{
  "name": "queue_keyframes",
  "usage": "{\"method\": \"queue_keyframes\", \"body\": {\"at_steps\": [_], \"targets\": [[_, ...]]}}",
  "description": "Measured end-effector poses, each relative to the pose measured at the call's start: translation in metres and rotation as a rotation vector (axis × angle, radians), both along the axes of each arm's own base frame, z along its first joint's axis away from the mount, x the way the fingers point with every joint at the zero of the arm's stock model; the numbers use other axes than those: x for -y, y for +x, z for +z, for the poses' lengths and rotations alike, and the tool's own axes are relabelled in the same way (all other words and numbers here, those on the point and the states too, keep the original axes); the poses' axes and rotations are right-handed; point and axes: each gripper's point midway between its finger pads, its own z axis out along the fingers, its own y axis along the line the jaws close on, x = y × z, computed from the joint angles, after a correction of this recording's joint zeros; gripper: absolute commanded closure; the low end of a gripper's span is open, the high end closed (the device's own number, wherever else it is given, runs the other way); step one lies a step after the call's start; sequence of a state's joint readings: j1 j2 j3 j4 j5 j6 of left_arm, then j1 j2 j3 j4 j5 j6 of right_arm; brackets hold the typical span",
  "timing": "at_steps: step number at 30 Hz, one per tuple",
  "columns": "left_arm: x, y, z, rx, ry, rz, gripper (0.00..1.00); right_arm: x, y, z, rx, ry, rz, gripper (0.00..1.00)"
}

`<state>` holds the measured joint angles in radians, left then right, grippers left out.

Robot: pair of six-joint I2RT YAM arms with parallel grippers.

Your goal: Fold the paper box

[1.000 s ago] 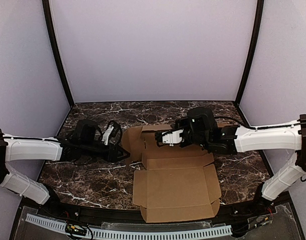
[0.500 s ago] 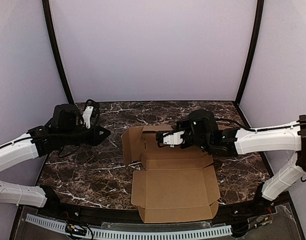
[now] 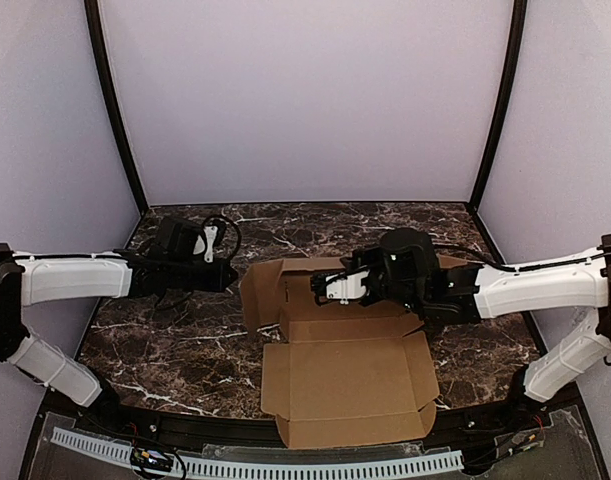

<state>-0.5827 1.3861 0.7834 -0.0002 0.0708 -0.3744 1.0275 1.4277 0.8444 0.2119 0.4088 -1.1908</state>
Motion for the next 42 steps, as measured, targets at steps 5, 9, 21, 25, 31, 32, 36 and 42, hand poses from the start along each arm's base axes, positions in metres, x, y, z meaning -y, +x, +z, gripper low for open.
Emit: {"method": "queue_keyframes", "body": {"at_steps": [5, 9, 21, 25, 31, 32, 36, 42], "targets": [[0.026, 0.009, -0.008, -0.034, -0.128, -0.081, 0.99, -0.002, -0.005, 0.000, 0.000, 0.019, 0.002, 1.00], [0.046, 0.005, -0.011, -0.067, -0.218, -0.166, 0.99, -0.004, -0.007, 0.000, 0.004, 0.028, 0.002, 1.00], [0.067, -0.018, -0.004, -0.132, -0.356, -0.290, 0.99, -0.006, 0.008, -0.006, 0.081, 0.020, -0.078, 1.00], [0.066, -0.024, -0.007, -0.162, -0.369, -0.296, 0.99, -0.007, 0.012, -0.008, 0.098, 0.019, -0.101, 1.00], [0.065, -0.032, -0.006, -0.192, -0.383, -0.297, 0.99, -0.007, 0.015, -0.010, 0.113, 0.016, -0.126, 1.00], [0.066, -0.033, -0.006, -0.195, -0.384, -0.297, 0.99, -0.007, 0.014, -0.010, 0.114, 0.015, -0.127, 1.00], [0.071, -0.039, -0.005, -0.204, -0.387, -0.308, 0.99, -0.010, 0.011, -0.009, 0.122, 0.017, -0.120, 1.00], [0.083, -0.053, -0.006, -0.209, -0.372, -0.342, 0.99, -0.016, 0.003, -0.009, 0.150, 0.010, -0.112, 1.00]]}}
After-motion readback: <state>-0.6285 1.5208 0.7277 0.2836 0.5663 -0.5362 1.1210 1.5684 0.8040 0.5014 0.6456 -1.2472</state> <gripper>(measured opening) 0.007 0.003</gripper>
